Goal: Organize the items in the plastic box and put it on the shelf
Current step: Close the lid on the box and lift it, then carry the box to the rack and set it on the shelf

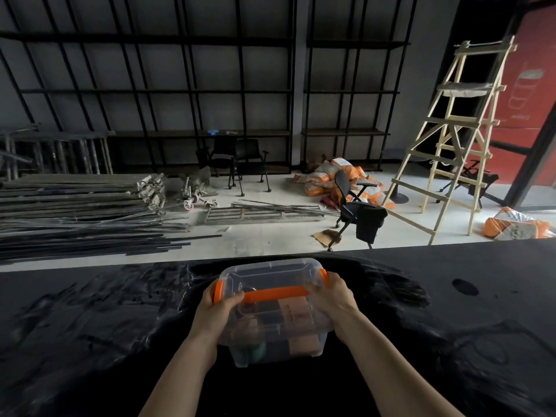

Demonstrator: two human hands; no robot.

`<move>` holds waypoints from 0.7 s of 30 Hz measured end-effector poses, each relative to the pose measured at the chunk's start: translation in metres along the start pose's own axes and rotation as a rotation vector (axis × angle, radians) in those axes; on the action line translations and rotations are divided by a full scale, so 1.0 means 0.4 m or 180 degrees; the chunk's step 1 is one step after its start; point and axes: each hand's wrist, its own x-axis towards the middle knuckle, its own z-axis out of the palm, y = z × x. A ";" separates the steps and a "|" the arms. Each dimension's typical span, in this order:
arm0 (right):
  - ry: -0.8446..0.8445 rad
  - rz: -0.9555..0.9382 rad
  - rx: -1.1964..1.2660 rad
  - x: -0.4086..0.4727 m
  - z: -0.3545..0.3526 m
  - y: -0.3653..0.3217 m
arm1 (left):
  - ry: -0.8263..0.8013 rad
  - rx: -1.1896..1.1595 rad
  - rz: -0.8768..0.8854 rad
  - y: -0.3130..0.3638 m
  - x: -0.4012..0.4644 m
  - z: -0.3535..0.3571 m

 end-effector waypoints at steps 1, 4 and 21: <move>0.0032 -0.0032 -0.0008 0.008 -0.011 -0.011 | -0.0015 0.0076 0.0097 0.020 0.003 0.009; 0.0081 -0.0028 0.0091 0.029 -0.041 -0.032 | -0.0069 0.0232 0.0232 0.064 0.021 0.033; 0.1575 0.0918 0.0487 -0.114 -0.436 0.204 | -0.1696 0.0460 0.0162 0.068 -0.056 0.501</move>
